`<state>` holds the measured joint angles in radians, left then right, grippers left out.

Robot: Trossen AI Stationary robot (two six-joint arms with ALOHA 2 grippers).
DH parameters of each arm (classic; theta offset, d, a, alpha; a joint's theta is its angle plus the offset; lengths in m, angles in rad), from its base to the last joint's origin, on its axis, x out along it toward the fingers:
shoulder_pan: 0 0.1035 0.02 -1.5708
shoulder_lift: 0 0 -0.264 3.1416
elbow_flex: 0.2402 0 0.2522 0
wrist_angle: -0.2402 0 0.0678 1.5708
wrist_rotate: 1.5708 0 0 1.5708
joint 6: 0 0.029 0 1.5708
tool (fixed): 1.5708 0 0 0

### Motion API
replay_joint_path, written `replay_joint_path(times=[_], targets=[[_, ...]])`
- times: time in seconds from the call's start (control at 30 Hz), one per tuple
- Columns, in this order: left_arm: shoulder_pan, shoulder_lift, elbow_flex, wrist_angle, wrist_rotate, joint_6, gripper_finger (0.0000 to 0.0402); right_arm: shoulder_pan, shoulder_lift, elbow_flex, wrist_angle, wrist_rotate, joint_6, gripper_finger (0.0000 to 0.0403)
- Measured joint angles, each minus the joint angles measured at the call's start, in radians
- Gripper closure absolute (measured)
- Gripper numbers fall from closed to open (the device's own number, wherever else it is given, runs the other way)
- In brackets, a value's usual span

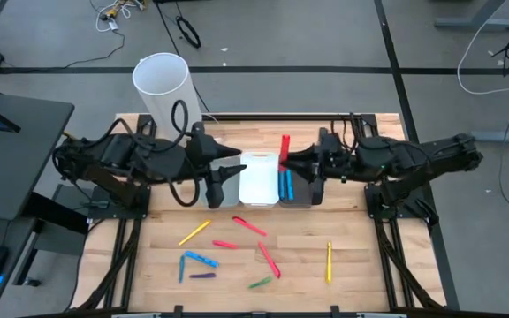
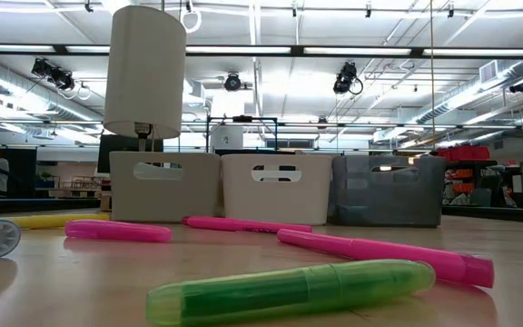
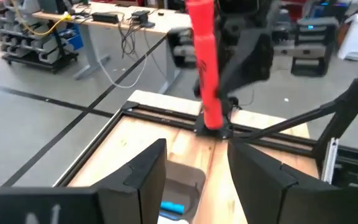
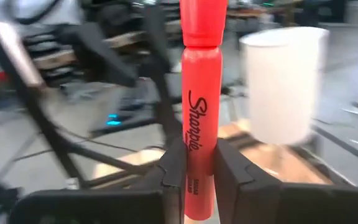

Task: Pick & Place Markers
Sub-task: Put the orange marker pen into the black bin

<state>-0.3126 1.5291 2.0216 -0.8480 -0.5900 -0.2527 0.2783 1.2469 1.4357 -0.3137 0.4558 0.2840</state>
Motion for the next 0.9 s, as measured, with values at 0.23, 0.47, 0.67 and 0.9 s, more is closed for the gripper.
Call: replay_joint_path(times=[0.23, 0.47, 0.67, 0.9], targets=[[-0.006, 0.0, 0.0, -0.056, 0.017, -0.058, 0.0223, 0.032, 0.0, 0.09, -0.289, 0.273, 0.308, 0.0361], [-0.006, 0.0, 0.0, -0.065, 0.024, -0.085, 0.0223, -0.03, 0.001, 0.126, -0.571, 0.266, 0.622, 0.0361], [-0.005, 0.0, 0.0, -0.063, 0.044, -0.085, 0.0223, -0.132, 0.015, 0.129, -0.706, 0.097, 0.78, 0.0361], [-0.005, 0.0, 0.0, -0.062, 0.045, -0.111, 0.0223, -0.25, 0.088, 0.129, -0.861, -0.096, 0.855, 0.0361]])
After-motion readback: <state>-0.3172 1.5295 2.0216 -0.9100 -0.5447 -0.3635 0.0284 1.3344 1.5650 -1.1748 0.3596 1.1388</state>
